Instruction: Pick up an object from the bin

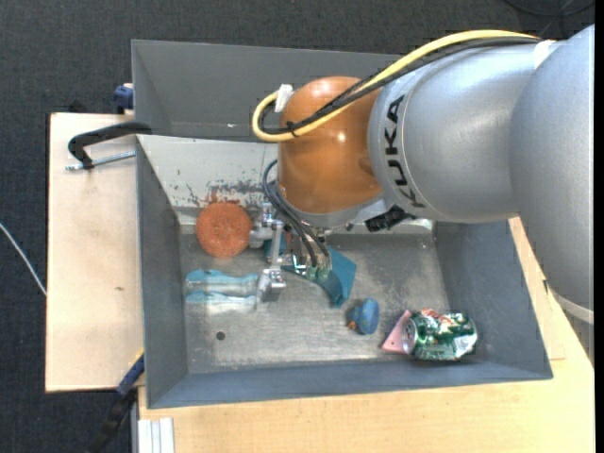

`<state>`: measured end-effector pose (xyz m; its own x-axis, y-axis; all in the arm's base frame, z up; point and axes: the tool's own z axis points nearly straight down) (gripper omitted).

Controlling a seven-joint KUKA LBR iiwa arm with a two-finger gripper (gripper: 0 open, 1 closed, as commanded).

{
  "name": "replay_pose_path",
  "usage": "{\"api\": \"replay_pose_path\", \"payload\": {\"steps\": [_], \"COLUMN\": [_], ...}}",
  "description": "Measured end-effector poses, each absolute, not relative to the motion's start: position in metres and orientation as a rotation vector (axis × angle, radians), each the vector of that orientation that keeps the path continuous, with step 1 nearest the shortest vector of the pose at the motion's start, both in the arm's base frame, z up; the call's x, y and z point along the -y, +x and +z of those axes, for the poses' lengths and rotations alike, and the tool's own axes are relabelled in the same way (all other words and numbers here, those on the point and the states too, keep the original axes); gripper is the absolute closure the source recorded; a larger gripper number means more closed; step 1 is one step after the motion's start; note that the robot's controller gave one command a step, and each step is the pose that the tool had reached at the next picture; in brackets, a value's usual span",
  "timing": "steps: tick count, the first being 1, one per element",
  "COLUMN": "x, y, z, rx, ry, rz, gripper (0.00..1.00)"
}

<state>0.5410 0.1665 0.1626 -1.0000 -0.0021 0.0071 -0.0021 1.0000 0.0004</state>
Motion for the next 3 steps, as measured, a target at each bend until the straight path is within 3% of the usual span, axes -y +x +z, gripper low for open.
{"api": "replay_pose_path", "payload": {"steps": [1,2,3], "x": [-0.166,-0.193,-0.199], "y": [0.543,0.534,0.523], "z": [0.167,0.107,0.104], "rx": [3.142,3.142,3.131], "ry": [0.0,-0.138,-0.209], "rz": [-0.003,-0.004,-0.001], "gripper": [0.0,0.0,0.0]}}
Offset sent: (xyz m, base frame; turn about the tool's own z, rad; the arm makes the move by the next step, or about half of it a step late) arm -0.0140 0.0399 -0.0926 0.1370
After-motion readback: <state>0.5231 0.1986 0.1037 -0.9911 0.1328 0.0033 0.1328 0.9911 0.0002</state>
